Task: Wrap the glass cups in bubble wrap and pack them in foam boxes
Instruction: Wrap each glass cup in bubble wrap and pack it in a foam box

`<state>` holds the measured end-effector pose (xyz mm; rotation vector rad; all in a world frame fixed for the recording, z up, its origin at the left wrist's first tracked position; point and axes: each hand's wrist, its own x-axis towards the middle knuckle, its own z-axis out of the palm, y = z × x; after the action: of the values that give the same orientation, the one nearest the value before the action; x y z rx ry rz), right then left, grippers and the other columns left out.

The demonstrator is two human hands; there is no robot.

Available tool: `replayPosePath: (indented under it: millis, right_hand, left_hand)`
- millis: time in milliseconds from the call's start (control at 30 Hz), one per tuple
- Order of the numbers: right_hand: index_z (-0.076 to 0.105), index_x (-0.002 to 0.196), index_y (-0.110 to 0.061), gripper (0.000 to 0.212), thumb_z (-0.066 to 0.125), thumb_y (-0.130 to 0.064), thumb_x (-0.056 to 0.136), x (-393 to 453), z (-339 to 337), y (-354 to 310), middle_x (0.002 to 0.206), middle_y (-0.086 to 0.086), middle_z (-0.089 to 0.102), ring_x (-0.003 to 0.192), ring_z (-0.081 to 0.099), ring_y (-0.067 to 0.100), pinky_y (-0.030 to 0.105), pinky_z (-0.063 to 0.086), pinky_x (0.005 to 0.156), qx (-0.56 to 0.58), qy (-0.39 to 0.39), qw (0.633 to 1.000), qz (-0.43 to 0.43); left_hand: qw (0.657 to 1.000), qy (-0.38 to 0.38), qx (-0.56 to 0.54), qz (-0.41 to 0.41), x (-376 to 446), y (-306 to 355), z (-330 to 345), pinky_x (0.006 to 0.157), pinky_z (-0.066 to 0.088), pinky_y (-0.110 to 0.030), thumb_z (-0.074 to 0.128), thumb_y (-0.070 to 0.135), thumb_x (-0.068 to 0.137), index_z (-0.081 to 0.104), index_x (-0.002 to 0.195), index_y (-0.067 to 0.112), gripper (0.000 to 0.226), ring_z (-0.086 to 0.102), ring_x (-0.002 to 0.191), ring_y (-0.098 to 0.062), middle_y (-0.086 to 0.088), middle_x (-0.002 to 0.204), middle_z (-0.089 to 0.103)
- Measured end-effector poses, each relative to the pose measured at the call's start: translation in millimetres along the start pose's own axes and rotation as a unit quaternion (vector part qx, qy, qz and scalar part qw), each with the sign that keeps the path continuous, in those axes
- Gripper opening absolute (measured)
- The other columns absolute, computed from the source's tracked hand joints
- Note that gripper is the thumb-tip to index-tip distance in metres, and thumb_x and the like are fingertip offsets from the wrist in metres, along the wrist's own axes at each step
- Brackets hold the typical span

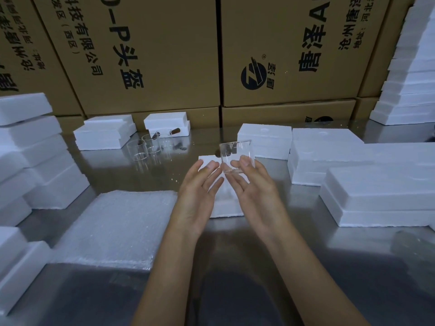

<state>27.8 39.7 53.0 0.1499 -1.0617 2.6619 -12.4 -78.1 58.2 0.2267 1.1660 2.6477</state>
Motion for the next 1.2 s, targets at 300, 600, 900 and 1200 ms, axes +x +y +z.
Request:
replayPosePath:
  millis: [300, 600, 900, 1200]
  right_hand:
    - [0.065, 0.119, -0.004, 0.044, 0.069, -0.035, 0.088, -1.4, -1.7, -0.1, 0.108, 0.012, 0.072, 0.104, 0.069, 0.021, 0.031, 0.052, 0.101, 0.044, -0.066, 0.992, 0.099]
    - [0.052, 0.116, -0.035, 0.043, 0.072, -0.038, 0.077, -7.2, 2.5, 13.0, 0.112, -0.018, 0.064, 0.101, 0.064, 0.003, 0.014, 0.048, 0.082, -0.421, 0.086, 0.884, -0.183]
    - [0.046, 0.123, -0.026, 0.057, 0.08, -0.026, 0.077, -4.8, 0.6, 24.3, 0.12, -0.017, 0.05, 0.105, 0.054, -0.004, 0.008, 0.044, 0.084, -0.449, 0.149, 0.843, -0.257]
    - [0.069, 0.091, -0.007, 0.014, 0.056, -0.013, 0.092, 6.5, -16.3, -5.8, 0.099, 0.016, 0.069, 0.099, 0.066, 0.028, 0.032, 0.055, 0.094, 0.05, 0.077, 0.993, 0.071]
  left_hand:
    - [0.993, -0.088, 0.076, -0.01, -6.8, -0.7, 2.2, 0.099, 0.046, -0.029, 0.064, 0.028, 0.086, 0.06, 0.128, 0.01, 0.046, 0.064, 0.11, -0.017, -0.007, 0.122, 0.068]
    - [0.993, 0.042, 0.071, 0.089, -3.5, -0.8, 3.1, 0.108, 0.047, -0.031, 0.075, 0.015, 0.075, 0.063, 0.124, 0.009, 0.051, 0.063, 0.124, -0.023, -0.01, 0.128, 0.069]
    - [0.956, -0.001, 0.25, 0.151, -8.5, -17.0, 11.2, 0.086, 0.055, -0.02, 0.085, 0.029, 0.075, 0.066, 0.117, 0.033, 0.046, 0.067, 0.111, -0.003, 0.015, 0.12, 0.071]
    - [0.942, 0.006, 0.302, 0.146, -2.9, -13.5, -1.6, 0.097, 0.05, -0.026, 0.08, 0.012, 0.084, 0.054, 0.133, 0.04, 0.062, 0.058, 0.122, -0.004, 0.017, 0.136, 0.058]
